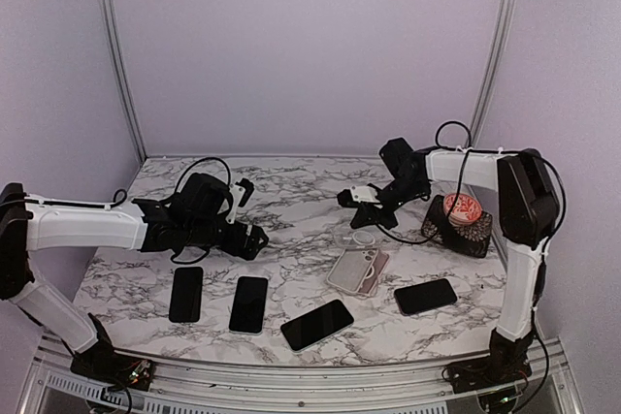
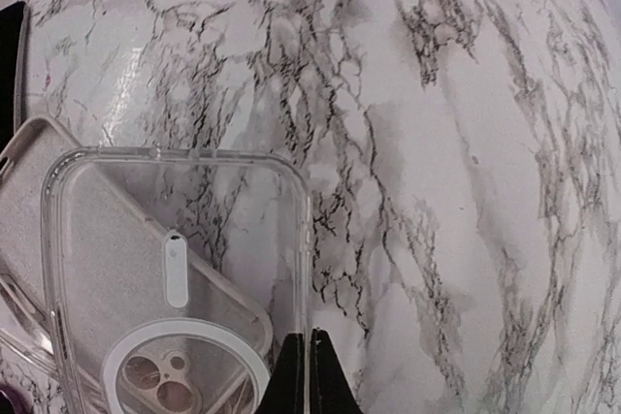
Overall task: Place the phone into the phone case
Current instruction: Pick up the phone case from the phone case, then pass from the right arm to the left
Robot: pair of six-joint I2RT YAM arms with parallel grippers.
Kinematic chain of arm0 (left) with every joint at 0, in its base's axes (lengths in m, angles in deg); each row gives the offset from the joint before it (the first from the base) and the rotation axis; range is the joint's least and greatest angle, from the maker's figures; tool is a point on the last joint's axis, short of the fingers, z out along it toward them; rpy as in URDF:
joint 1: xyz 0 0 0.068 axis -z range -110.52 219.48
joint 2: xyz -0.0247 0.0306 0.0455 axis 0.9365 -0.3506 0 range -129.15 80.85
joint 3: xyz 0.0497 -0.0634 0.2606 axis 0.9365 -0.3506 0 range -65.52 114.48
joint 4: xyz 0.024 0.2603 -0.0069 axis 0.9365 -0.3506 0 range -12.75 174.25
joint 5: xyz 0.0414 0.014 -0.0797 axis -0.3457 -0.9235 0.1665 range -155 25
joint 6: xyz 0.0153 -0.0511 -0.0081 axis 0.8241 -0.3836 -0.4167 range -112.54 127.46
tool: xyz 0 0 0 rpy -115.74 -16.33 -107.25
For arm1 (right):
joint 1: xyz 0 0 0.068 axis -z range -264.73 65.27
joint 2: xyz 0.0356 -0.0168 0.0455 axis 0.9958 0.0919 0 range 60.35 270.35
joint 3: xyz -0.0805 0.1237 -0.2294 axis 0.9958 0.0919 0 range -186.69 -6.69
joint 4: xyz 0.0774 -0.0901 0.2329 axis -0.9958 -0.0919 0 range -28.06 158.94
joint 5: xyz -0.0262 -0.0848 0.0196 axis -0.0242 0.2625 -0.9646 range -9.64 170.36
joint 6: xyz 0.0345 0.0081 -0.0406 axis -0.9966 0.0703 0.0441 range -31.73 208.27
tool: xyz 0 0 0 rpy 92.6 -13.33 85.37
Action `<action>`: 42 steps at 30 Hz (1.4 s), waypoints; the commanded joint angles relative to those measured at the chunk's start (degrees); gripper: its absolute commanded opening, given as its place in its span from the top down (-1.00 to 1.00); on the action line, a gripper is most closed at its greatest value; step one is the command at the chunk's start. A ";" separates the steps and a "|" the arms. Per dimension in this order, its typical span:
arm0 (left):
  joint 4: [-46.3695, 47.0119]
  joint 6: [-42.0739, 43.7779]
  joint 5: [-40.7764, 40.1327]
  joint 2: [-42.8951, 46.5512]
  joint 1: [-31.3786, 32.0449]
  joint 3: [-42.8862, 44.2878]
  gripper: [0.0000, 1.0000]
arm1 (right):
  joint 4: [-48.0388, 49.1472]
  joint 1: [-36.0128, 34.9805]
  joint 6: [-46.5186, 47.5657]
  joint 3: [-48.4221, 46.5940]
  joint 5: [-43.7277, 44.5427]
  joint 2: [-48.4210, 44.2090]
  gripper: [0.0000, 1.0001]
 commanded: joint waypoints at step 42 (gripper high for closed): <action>45.22 -16.11 7.59 0.19 0.37 -5.79 0.97 | 74.85 -30.42 -76.79 17.43 50.98 -15.59 1.00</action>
